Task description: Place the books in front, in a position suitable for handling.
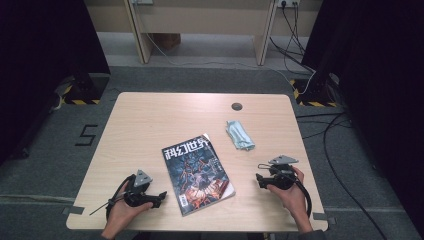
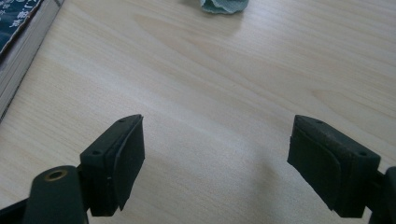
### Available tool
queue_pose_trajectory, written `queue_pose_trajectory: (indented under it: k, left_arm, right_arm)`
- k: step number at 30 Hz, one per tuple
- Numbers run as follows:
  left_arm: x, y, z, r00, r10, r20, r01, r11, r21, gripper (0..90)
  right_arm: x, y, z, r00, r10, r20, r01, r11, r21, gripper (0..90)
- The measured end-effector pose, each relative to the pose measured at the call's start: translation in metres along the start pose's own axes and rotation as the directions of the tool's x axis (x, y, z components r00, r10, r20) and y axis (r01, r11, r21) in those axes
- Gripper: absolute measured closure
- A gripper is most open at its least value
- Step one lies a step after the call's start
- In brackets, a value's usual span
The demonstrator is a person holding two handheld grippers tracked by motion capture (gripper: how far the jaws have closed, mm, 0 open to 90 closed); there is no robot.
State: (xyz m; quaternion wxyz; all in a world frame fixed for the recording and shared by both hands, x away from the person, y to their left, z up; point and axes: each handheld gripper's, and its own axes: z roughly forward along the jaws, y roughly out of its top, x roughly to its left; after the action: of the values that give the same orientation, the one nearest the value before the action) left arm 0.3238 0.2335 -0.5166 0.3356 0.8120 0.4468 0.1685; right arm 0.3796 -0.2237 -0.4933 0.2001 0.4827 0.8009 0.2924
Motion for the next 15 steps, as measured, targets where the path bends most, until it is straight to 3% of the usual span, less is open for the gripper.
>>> queue_pose_trajectory:
  k: [15]
  left_arm:
    - [0.0,0.0004,-0.0002,1.0,-0.001,-0.001,0.001,1.0,0.004,14.5]
  right_arm:
    - [0.0002,0.0008,-0.0001,1.0,-0.006,0.0,0.006,1.0,-0.005,21.0]
